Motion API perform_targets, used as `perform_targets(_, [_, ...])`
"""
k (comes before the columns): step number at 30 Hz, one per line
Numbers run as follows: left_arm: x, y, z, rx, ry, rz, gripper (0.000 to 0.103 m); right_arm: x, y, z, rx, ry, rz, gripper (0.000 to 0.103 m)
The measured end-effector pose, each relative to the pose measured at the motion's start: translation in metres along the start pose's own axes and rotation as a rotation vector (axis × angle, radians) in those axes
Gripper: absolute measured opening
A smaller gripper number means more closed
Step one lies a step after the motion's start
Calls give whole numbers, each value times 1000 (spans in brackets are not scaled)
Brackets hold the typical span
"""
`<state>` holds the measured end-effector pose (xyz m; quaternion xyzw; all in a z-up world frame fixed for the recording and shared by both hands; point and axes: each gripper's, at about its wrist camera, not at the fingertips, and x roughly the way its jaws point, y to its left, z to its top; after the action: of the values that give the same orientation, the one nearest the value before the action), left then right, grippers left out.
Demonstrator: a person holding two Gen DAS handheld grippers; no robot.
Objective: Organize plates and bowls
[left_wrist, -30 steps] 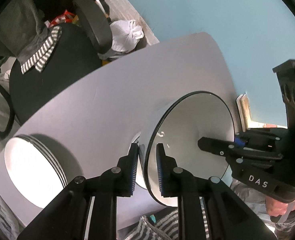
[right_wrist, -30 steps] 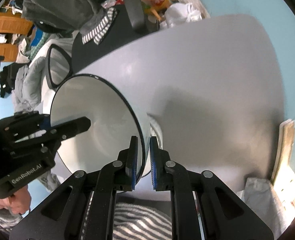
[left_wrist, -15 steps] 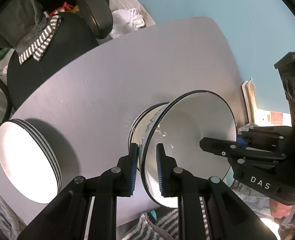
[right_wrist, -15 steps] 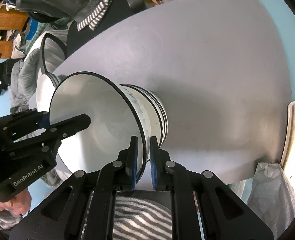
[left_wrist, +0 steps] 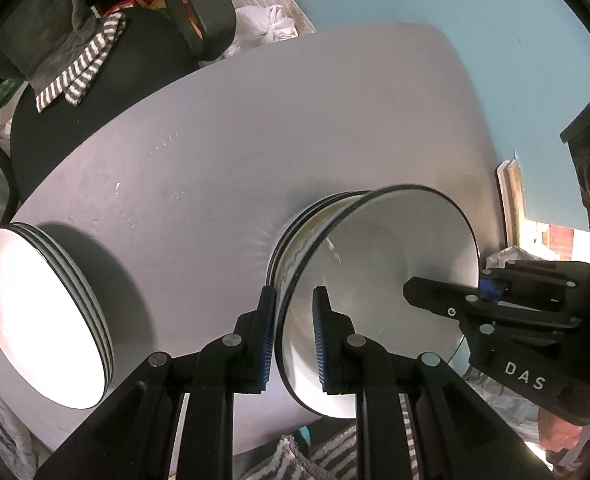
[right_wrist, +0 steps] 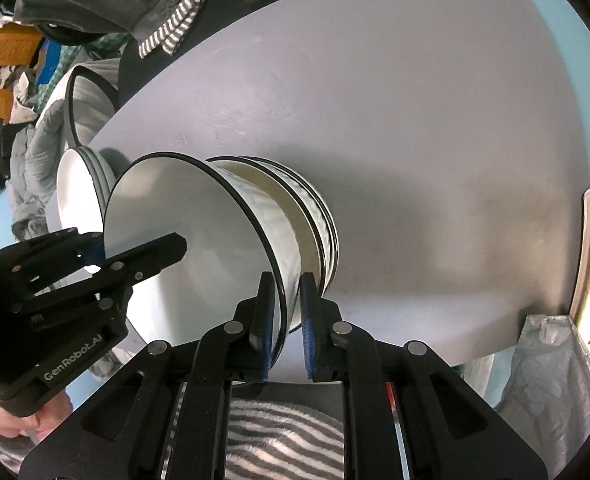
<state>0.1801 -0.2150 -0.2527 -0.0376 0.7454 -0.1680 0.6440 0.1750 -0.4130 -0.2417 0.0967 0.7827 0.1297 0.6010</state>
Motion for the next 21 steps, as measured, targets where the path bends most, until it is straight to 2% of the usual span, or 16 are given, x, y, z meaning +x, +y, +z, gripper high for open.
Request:
perform_targets(6, [-1, 1, 1, 2, -3, -12, 17, 0, 4, 1, -5, -1, -22, 20])
perform_targets(9, [0, 3, 0, -15, 4, -35, 23, -5, 8, 1, -8, -20, -34, 30])
perform_targets(16, [1, 1, -1, -29, 22, -29, 24, -9, 10, 0, -4, -31, -45, 32])
perform_targets(18, [0, 0, -2, -28, 18, -38, 26, -11, 10, -1, 6, -31, -42, 38])
perform_targets(20, [-2, 1, -1, -24, 14, -37, 26, -14, 10, -2, 8, -41, -63, 49])
perform_targets(21, [-3, 1, -2, -23, 13, -38, 26, -16, 11, -3, 0, -49, -70, 49])
